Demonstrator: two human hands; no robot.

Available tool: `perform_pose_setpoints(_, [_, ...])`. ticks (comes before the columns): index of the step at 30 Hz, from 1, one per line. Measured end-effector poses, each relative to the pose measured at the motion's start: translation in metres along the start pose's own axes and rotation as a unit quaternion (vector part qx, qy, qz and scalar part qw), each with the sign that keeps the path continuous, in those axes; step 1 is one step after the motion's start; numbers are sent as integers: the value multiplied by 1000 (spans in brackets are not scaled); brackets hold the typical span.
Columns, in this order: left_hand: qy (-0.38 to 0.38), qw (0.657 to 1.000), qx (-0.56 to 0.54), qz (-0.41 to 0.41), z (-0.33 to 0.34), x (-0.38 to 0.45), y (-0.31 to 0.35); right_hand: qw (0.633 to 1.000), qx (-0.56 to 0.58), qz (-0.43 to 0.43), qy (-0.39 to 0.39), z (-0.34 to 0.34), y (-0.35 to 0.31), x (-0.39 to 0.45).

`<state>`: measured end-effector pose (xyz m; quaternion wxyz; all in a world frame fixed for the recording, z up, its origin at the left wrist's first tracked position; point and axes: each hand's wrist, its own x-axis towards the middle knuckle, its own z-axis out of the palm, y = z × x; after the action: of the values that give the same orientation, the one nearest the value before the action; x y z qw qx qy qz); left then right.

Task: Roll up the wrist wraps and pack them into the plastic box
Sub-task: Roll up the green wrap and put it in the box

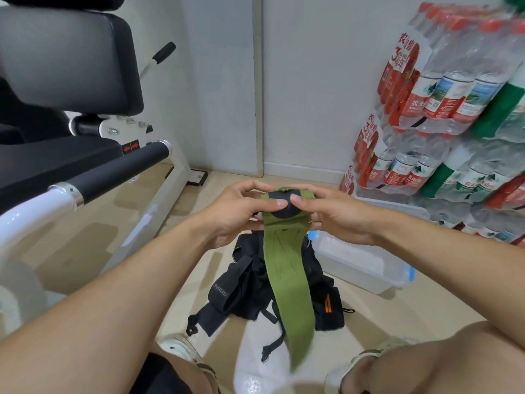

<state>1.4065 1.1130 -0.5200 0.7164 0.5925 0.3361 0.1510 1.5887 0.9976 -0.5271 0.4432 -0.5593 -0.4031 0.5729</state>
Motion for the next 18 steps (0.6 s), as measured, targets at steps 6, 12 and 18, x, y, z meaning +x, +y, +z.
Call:
perform_pose_setpoints(6, [16, 999, 7, 42, 2, -2, 1, 1000, 1, 14, 6, 0, 4, 1])
perform_pose_setpoints(12, [12, 999, 14, 50, 2, -2, 1, 998, -12, -29, 46, 2, 3, 2])
perform_pose_setpoints(18, [22, 999, -16, 43, 2, -1, 1, 996, 11, -68, 54, 0, 6, 6])
